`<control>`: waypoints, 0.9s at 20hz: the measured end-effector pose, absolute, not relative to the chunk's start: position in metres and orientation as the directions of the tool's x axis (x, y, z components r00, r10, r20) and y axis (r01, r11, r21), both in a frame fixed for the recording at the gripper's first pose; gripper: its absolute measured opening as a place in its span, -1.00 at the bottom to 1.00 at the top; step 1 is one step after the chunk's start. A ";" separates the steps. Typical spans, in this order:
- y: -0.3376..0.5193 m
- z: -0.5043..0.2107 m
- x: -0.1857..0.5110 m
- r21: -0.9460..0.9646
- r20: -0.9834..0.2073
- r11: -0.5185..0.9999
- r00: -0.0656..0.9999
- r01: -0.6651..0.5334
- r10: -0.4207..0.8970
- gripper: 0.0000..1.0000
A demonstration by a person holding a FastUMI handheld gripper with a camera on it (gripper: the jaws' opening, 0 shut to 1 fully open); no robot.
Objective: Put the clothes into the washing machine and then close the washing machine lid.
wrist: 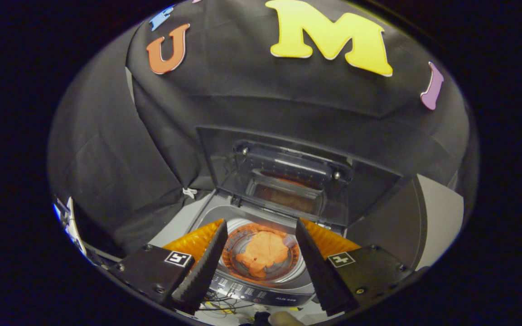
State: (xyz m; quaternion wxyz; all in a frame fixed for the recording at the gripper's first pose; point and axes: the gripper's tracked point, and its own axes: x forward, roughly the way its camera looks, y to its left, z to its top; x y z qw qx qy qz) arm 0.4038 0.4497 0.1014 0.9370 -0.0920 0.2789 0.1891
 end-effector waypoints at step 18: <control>0.449 0.211 0.464 -0.030 -0.326 0.966 0.917 -0.255 0.232 0.89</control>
